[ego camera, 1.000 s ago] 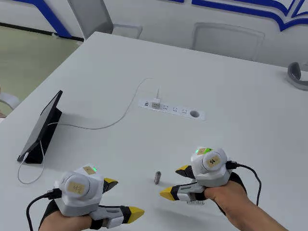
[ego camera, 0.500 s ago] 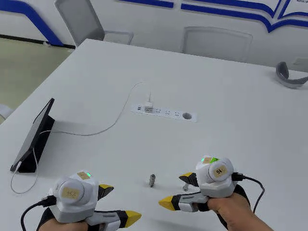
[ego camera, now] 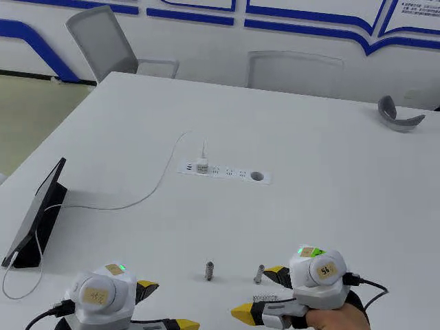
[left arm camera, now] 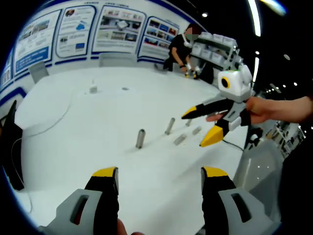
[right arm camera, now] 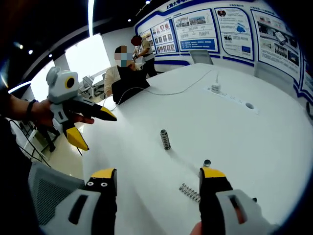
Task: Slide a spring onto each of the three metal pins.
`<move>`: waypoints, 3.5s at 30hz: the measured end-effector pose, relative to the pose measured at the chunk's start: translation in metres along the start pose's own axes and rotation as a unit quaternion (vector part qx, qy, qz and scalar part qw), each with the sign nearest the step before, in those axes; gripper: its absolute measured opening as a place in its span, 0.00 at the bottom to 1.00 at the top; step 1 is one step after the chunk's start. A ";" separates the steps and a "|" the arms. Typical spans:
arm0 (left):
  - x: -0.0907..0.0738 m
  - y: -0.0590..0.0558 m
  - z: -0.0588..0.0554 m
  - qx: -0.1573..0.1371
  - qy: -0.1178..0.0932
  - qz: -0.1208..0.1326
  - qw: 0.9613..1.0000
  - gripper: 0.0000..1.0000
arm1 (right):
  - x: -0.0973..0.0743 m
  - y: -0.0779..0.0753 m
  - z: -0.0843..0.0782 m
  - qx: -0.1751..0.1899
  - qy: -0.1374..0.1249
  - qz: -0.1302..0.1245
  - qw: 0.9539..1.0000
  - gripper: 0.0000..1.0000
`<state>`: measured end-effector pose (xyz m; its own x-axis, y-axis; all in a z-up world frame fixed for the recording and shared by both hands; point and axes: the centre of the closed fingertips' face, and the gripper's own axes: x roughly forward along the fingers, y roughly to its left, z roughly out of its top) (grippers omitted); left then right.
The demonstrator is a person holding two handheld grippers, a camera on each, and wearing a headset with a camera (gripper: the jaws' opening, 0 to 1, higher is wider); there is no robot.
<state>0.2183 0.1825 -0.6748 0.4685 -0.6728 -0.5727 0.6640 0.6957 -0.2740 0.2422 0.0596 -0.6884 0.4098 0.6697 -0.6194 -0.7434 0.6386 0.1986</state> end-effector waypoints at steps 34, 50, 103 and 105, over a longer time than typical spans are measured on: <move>0.020 -0.012 0.000 0.013 0.015 -0.011 1.000 0.72 | -0.045 -0.009 -0.042 0.057 -0.026 -0.038 0.997 0.81; 0.045 -0.041 0.001 0.049 0.041 -0.043 0.997 0.75 | -0.069 -0.022 -0.055 0.067 -0.027 -0.055 0.996 0.85; 0.146 -0.083 0.016 0.106 0.096 -0.105 0.984 0.59 | -0.115 -0.041 -0.081 0.108 -0.043 -0.082 0.990 0.85; 0.153 -0.081 0.014 0.100 0.096 -0.104 0.985 0.56 | -0.114 -0.041 -0.082 0.111 -0.043 -0.082 0.989 0.85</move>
<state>0.2448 0.0197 -0.7292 0.2044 -0.7213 -0.6617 0.8443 0.4720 -0.2538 0.1821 -0.0742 -0.6879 0.5669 0.5734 -0.5915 -0.5328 0.8028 0.2676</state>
